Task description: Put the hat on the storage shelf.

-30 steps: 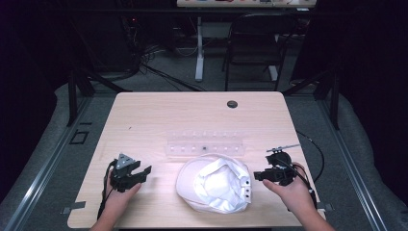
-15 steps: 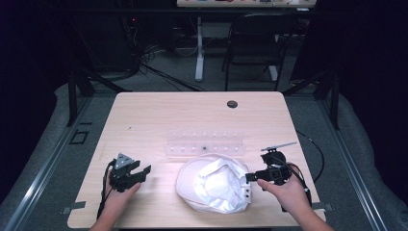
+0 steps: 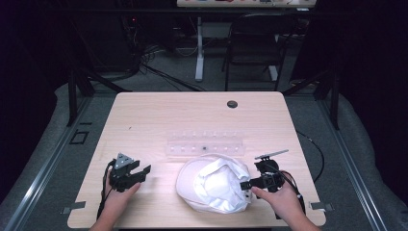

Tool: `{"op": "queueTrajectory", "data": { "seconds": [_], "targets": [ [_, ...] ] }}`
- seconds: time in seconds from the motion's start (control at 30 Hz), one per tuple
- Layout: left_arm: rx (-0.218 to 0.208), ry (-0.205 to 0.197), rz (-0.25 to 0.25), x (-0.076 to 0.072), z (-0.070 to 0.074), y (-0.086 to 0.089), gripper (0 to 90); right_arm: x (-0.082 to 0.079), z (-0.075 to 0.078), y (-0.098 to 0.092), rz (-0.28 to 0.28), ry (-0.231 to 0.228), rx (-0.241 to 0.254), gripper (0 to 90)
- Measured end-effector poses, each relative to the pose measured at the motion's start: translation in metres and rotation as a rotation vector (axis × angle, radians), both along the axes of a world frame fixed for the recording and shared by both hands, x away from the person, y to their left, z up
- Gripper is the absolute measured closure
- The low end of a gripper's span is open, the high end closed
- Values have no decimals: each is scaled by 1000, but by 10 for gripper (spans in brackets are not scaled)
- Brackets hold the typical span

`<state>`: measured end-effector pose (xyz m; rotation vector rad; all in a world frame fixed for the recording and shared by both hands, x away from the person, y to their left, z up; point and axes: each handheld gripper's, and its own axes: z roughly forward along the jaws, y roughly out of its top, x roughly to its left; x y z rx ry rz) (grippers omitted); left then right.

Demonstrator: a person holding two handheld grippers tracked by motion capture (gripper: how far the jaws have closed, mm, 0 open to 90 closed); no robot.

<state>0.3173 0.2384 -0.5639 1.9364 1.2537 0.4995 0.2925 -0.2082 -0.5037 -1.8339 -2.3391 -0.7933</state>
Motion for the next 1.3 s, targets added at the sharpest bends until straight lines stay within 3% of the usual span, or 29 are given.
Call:
{"op": "queueTrajectory", "data": {
  "seconds": [0.2,0.37,0.5,0.6,0.77,1.03,1.2,1.3],
  "targets": [
    [0,0,2,0,-1,-1,468,0,-10,4,-12,29,39,531],
    [3,-2,-2,0,-1,-1,469,2,-14,8,-1,52,25,550],
    [4,-2,-1,0,0,-1,468,3,-14,10,5,42,16,627],
    [6,-3,1,0,0,-1,468,3,-12,11,11,49,-2,710],
    [5,-2,6,0,-1,-1,467,5,-6,10,5,48,-3,751],
    [8,-2,5,0,-1,-1,467,17,5,-2,4,57,-6,768],
    [8,-1,5,0,-1,-1,467,25,12,-8,13,60,-34,779],
    [11,-1,5,0,-1,-1,467,28,18,-12,-13,63,-42,784]
  ]
}}
